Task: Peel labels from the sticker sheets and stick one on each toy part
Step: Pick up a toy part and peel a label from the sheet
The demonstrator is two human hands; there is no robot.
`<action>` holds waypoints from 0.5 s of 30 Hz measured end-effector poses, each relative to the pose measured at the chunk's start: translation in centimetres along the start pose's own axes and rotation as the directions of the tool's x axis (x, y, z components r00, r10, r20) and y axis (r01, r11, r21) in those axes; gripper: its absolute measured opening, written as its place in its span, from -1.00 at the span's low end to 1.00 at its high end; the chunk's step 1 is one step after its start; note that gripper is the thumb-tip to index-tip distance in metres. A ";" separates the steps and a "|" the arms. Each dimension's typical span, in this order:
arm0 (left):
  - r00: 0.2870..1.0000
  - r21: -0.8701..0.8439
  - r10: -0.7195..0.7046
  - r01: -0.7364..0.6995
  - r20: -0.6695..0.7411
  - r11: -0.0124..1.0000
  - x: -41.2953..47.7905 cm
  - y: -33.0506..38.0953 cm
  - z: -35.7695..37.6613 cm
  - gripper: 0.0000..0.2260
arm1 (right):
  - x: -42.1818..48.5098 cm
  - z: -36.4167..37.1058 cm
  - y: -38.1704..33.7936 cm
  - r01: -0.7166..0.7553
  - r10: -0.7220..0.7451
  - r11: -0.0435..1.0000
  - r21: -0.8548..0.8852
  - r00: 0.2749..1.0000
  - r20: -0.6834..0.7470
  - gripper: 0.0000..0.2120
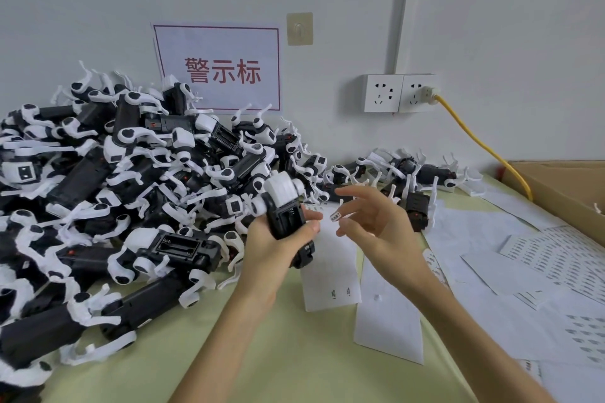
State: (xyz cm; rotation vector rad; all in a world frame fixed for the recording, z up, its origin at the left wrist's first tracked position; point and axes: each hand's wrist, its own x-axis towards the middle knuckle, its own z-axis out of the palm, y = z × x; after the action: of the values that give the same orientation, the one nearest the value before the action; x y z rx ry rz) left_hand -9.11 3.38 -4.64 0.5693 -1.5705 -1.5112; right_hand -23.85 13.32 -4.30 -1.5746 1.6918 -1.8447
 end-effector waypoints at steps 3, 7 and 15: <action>1.000 0.044 0.006 -0.007 0.020 0.999 -0.1 -0.2 0.4 -0.82 | -0.3 0.3 0.1 0.046 -0.042 0.993 -0.112 0.998 0.037 -0.57; 1.000 0.131 0.008 -0.004 -0.028 0.991 -0.1 -0.7 0.7 -0.82 | -0.5 0.6 0.1 0.069 -0.059 0.982 -0.175 0.996 0.064 -0.54; 0.960 0.426 0.230 -0.144 -0.158 0.893 0.0 -1.9 0.6 -0.75 | -0.9 1.6 0.0 0.041 -0.023 0.977 -0.210 0.996 0.089 -0.54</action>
State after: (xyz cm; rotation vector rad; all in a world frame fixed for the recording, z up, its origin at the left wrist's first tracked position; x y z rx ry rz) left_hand -10.07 3.46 -6.41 0.7587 -1.7336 -0.9438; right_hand -22.20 13.03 -5.13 -1.7431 1.8865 -1.6299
